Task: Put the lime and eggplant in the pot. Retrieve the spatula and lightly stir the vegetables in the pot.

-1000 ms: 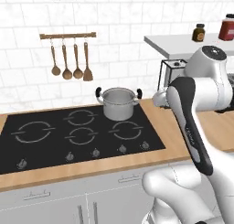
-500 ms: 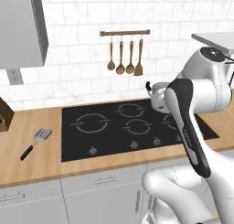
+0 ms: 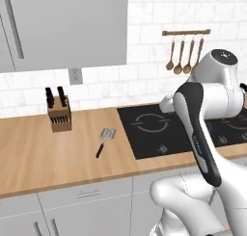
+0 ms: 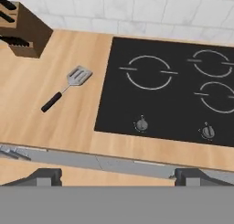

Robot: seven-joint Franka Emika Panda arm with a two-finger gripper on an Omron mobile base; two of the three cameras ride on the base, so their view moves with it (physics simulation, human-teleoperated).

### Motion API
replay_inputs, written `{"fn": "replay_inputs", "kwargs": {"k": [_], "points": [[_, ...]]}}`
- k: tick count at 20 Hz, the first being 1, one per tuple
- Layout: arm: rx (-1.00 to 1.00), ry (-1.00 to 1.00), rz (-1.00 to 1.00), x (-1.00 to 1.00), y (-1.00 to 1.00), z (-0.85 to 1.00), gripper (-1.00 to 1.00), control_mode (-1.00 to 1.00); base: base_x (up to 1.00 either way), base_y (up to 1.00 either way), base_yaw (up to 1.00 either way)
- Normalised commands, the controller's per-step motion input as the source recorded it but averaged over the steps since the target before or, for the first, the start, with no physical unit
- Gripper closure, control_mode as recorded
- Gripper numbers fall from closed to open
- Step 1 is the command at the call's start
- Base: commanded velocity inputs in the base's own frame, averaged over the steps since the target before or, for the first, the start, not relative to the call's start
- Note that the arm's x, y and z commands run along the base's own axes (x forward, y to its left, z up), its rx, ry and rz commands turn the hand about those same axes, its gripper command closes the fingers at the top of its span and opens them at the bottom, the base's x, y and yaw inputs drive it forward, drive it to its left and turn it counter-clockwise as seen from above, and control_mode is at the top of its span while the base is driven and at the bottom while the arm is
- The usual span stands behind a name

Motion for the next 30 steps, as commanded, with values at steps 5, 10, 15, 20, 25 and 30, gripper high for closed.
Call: {"fn": "replay_inputs", "kwargs": {"k": [5, 10, 15, 20, 25, 30], "points": [[0.0, 0.0, 0.0, 0.0, 0.0, 0.0, -1.0, 1.0, -0.07, 1.0, -0.01], [-0.09, 0.1, -0.1, 0.1, 0.31, -0.54, -1.0, -1.0, 0.04, 0.2, -0.01], [-0.06, 0.37, -0.19, 0.01, 0.29, -0.91, -1.0, -1.0, 0.0, 0.0, 0.0], [0.0, 0.14, -0.19, 0.36, 0.27, -0.73, -1.0, -1.0, 0.0, 0.0, 0.0], [0.0, 0.02, -0.19, 0.53, 0.13, -0.5, -1.0, -1.0, 0.0, 0.0, 0.0], [-0.02, 0.0, -0.19, 0.71, -0.12, -0.71, -1.0, -1.0, 0.0, 0.0, 0.0]]}}
